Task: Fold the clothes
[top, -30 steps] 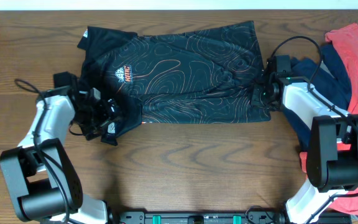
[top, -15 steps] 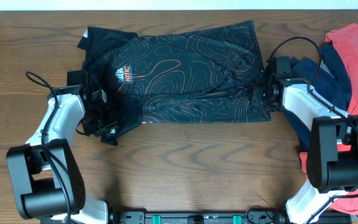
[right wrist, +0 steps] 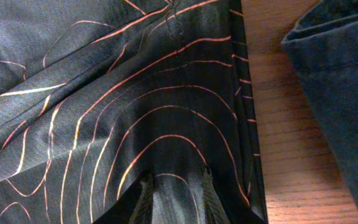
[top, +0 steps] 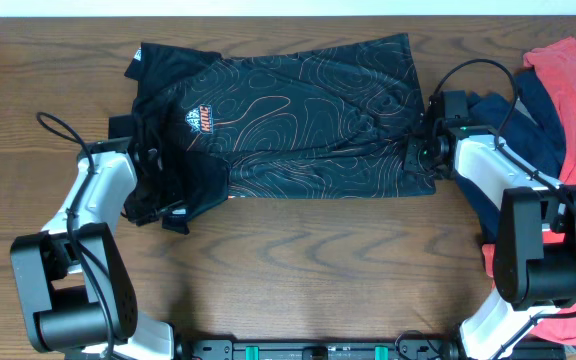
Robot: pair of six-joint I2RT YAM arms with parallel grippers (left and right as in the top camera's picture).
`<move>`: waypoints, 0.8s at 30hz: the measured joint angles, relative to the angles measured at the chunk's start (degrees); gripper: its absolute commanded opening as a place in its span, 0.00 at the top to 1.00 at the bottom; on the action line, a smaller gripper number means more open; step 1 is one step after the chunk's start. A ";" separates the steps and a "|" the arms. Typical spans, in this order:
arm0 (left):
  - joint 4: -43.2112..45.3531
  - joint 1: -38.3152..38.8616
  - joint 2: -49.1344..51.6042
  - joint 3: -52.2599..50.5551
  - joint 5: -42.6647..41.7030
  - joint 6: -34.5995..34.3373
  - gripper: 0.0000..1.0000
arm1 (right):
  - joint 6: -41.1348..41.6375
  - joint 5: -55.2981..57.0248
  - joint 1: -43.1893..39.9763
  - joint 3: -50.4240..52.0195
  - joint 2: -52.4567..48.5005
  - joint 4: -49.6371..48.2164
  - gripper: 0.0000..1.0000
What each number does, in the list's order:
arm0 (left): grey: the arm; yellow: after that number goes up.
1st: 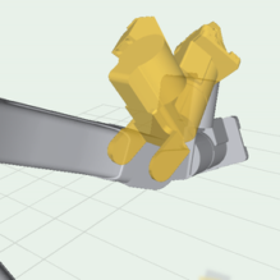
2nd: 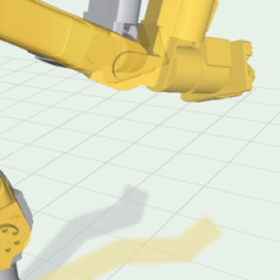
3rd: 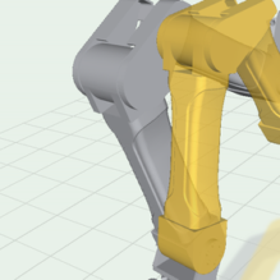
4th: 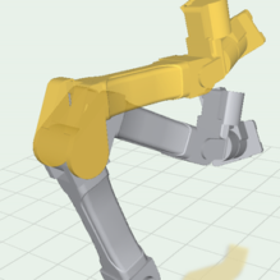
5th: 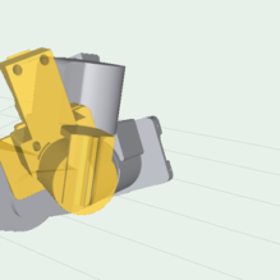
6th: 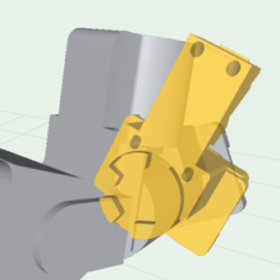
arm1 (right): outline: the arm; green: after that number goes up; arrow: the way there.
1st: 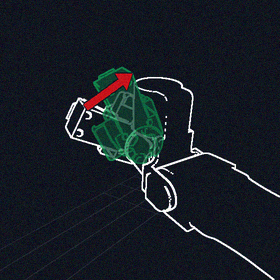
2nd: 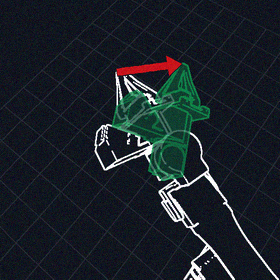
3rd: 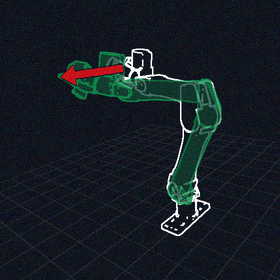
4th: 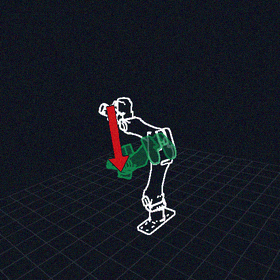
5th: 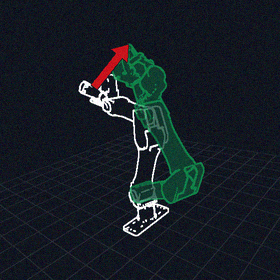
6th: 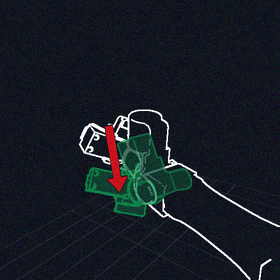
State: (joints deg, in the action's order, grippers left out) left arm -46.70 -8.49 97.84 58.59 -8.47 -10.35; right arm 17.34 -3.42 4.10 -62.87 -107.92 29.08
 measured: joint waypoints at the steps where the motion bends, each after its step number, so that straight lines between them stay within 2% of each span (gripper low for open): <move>1: 0.02 0.00 0.00 -0.42 0.13 -0.26 0.55 | 0.00 0.00 0.00 0.00 0.00 0.00 0.75; 2: 0.26 0.00 0.00 -0.98 0.31 -0.57 0.63 | 0.00 0.02 0.00 0.00 0.00 0.00 0.75; 4: 0.59 0.00 0.00 -2.16 0.31 -0.87 0.88 | 0.00 0.02 0.00 0.00 0.00 0.02 0.75; 5: 0.81 0.00 0.00 -2.80 0.15 -0.68 0.94 | 0.00 0.02 0.00 0.00 0.00 0.02 0.75; 9: 0.79 0.00 0.00 -3.78 -2.71 -0.31 0.94 | 0.00 0.04 0.00 0.00 0.00 0.13 0.75; 14: 2.16 0.00 -0.02 -1.22 -16.28 1.84 0.94 | 0.00 0.15 0.00 0.00 0.04 0.50 0.75; 19: 16.20 0.04 -0.48 5.22 -27.78 1.22 0.93 | 0.00 0.20 0.00 0.00 0.07 0.48 0.75; 20: 19.96 0.04 -0.76 5.92 -28.92 0.76 0.83 | 0.00 0.22 0.00 0.00 0.07 0.50 0.75; 21: 23.58 0.04 -1.05 6.32 -29.79 0.17 0.51 | 0.00 0.20 0.00 0.00 0.07 0.50 0.76; 23: 28.09 -0.02 -1.55 6.93 -31.17 -1.44 0.09 | 0.00 0.20 0.00 0.00 0.07 0.50 0.76; 24: 29.49 -0.04 -1.68 6.99 -31.67 -1.92 0.03 | 0.00 0.20 0.00 0.00 0.07 0.52 0.76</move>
State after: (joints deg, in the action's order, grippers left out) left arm -17.21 -8.54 96.16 65.58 -40.14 -12.27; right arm 17.34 -3.22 4.10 -62.87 -107.85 29.61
